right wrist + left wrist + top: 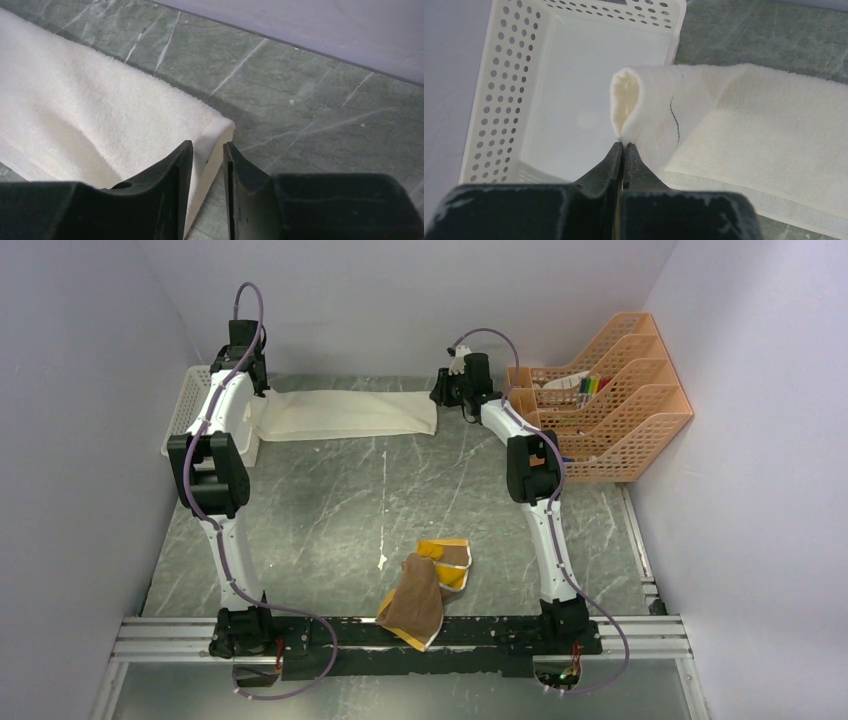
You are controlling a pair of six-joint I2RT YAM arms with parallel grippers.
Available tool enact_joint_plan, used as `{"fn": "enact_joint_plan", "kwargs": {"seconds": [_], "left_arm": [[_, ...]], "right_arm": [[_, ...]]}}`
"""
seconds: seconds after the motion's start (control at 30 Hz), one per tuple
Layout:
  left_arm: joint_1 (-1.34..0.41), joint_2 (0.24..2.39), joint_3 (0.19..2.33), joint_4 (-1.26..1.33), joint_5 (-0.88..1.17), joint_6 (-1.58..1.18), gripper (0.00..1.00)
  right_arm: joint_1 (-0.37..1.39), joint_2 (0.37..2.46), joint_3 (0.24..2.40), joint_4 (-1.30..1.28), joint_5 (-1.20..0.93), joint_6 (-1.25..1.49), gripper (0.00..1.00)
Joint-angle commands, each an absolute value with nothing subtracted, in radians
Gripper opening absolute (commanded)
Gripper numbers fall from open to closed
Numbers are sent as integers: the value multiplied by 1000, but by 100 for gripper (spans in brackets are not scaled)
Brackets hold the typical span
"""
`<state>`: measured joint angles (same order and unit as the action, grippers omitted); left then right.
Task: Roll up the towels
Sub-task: Fold the towel at the corner of the board.
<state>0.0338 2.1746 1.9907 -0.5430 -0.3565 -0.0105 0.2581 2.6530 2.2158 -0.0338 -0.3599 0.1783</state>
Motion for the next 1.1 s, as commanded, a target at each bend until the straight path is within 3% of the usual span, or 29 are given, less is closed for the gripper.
{"fn": "enact_joint_plan", "kwargs": {"seconds": [0.0, 0.07, 0.27, 1.07], "left_arm": [[37, 2134, 2002, -527, -341, 2, 7], [37, 2134, 1999, -525, -337, 2, 7], [36, 2138, 1996, -528, -338, 7, 7], [37, 2131, 1999, -525, -330, 13, 7]], "right_arm": [[257, 2684, 2239, -5, -376, 195, 24], [257, 2686, 2237, 6, -384, 203, 14], [249, 2704, 2255, 16, -408, 223, 0], [188, 2661, 2240, 169, -360, 303, 0]]}}
